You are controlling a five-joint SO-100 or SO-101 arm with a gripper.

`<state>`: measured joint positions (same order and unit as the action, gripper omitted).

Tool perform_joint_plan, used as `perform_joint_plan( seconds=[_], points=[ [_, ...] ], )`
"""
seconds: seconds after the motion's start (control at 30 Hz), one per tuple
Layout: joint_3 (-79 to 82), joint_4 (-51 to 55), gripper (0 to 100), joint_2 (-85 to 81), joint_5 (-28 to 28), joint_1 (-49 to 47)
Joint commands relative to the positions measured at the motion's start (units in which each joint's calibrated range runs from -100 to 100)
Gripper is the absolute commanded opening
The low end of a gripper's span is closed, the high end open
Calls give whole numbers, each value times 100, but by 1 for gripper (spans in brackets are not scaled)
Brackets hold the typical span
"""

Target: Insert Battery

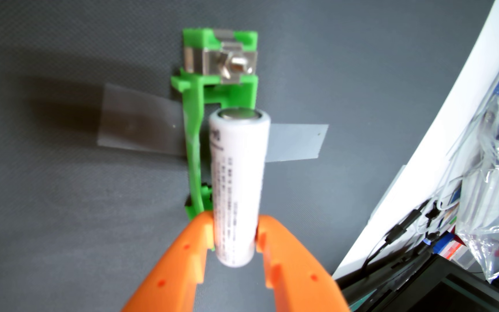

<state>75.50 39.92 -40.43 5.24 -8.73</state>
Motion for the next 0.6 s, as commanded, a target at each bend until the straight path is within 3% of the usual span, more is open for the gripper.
perform_joint_plan(
  seconds=[0.0,0.47,0.57],
  points=[
    [-215,-29,2,12,2,34],
    [-260,5,2,12,-4,34],
    [-260,5,7,12,-4,34]
  ],
)
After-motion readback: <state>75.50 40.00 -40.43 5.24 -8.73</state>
